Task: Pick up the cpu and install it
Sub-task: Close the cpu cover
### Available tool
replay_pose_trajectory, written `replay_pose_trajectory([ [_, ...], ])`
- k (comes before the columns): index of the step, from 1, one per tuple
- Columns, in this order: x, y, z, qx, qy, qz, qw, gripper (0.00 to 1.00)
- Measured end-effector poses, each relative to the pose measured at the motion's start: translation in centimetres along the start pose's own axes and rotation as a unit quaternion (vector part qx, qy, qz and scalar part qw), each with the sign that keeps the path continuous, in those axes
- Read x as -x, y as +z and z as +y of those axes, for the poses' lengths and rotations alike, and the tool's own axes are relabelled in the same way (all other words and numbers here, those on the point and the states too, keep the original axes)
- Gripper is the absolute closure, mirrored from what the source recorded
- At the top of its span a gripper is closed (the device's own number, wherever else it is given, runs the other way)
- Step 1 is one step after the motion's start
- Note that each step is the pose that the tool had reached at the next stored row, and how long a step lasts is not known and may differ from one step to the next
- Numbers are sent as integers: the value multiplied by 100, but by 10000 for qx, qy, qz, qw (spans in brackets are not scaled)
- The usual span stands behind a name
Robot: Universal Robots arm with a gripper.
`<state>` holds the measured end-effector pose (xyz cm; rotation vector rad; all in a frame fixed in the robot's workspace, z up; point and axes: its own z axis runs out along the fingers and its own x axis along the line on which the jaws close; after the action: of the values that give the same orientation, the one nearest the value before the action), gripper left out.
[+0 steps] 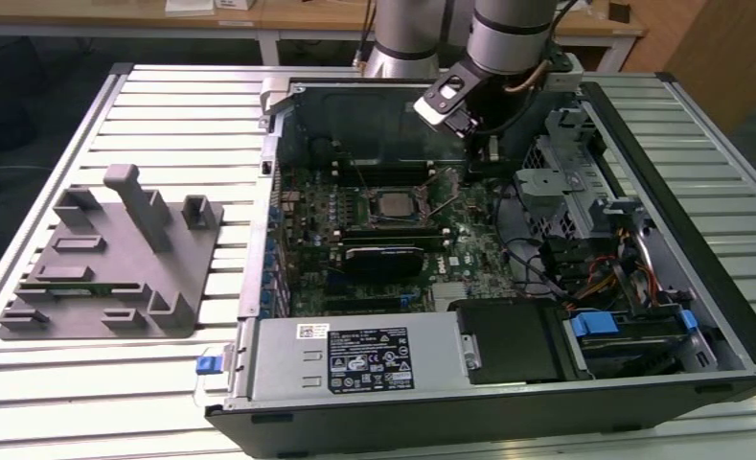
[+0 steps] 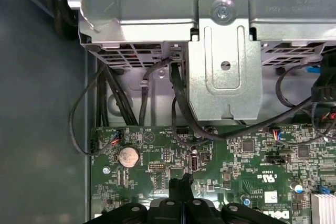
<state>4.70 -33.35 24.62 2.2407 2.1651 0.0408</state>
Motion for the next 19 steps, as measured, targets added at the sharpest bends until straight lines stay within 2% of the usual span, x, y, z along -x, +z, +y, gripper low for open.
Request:
replay_pose_trajectory([
  [6,1,29,-25,-6,0,-2,10000,89],
  [19,6,55,-184,-6,0,-1,10000,89],
])
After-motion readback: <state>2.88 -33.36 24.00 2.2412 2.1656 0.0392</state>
